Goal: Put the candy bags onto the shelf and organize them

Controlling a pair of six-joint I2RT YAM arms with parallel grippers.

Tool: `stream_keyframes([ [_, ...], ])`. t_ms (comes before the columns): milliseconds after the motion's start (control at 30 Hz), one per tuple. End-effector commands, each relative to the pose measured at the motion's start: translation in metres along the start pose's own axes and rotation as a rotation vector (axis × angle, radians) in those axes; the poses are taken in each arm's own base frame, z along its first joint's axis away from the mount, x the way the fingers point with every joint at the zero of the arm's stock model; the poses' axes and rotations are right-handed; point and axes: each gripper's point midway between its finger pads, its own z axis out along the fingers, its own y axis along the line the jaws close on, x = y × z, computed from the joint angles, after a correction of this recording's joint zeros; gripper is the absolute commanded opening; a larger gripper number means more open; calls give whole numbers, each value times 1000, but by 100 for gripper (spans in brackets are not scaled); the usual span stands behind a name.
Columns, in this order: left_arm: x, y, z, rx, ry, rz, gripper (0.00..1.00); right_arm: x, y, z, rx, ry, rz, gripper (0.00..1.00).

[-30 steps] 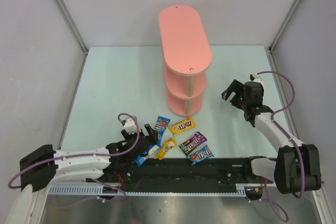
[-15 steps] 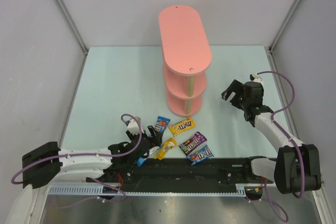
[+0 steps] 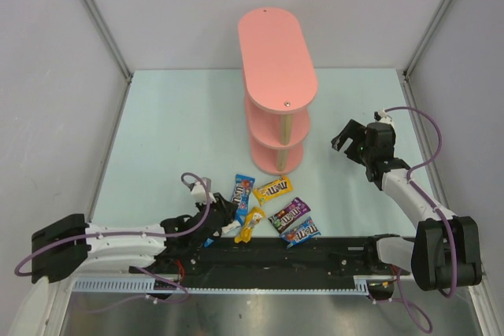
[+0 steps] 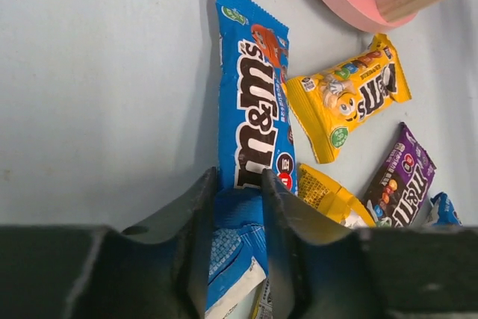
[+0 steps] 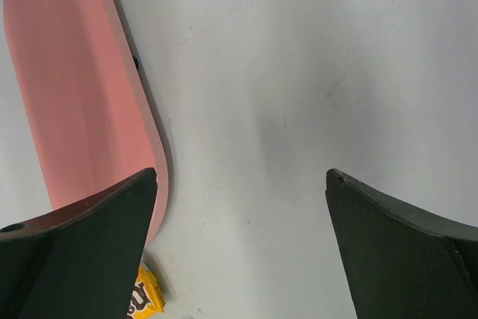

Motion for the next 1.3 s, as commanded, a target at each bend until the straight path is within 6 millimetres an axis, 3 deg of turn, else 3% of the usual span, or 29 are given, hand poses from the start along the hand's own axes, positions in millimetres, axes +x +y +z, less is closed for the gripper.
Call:
stream_keyframes([
  [0, -6, -4, -4, 42, -28, -20, 30, -6, 5, -1, -25, -24, 7, 100],
  [33, -8, -8, -5, 67, -35, -20, 22, -6, 5, -2, -25, -22, 6, 100],
  [300, -17, -34, -26, 317, -62, 104, 0, -8, 8, -4, -40, -30, 8, 100],
  [433, -25, -33, -31, 314, -78, 140, 0, -10, 9, -6, -44, -37, 7, 100],
  [567, -36, -47, -41, 341, -71, 198, 0, -8, 8, -6, -41, -29, 10, 100],
  [967, -37, -118, -82, 600, 109, 506, 0, -14, 8, -11, -39, -50, 11, 100],
  [1133, -67, -162, -109, 707, 107, 617, 0, -13, 8, -11, -38, -48, 9, 100],
  [1267, -106, -194, -135, 772, 39, 645, 0, -14, 6, -11, -31, -50, 10, 100],
])
